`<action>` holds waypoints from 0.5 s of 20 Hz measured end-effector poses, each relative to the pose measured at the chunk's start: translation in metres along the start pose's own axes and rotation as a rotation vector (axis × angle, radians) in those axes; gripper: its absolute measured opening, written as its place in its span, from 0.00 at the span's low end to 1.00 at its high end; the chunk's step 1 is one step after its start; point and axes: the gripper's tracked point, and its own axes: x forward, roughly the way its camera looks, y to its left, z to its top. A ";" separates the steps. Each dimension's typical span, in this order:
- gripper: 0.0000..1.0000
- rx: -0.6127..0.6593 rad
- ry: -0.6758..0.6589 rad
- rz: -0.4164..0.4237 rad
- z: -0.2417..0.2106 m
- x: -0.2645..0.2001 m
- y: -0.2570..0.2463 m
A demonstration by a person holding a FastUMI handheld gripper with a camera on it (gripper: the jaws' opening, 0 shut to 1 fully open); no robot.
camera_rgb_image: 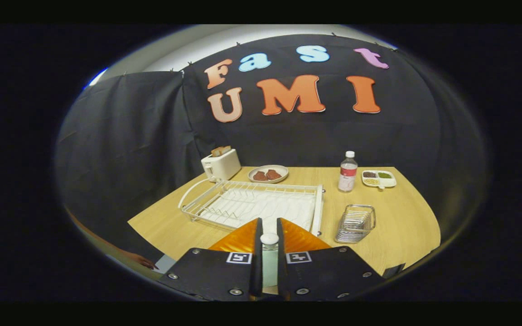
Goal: Take the plate from the dish rack, then take the spoon from the basket and place it into the plate.
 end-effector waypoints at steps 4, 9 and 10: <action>0.13 -0.019 0.016 0.051 -0.018 0.024 0.016; 0.13 -0.003 0.033 0.084 -0.036 0.048 0.028; 0.13 -0.006 0.037 0.087 -0.040 0.050 0.029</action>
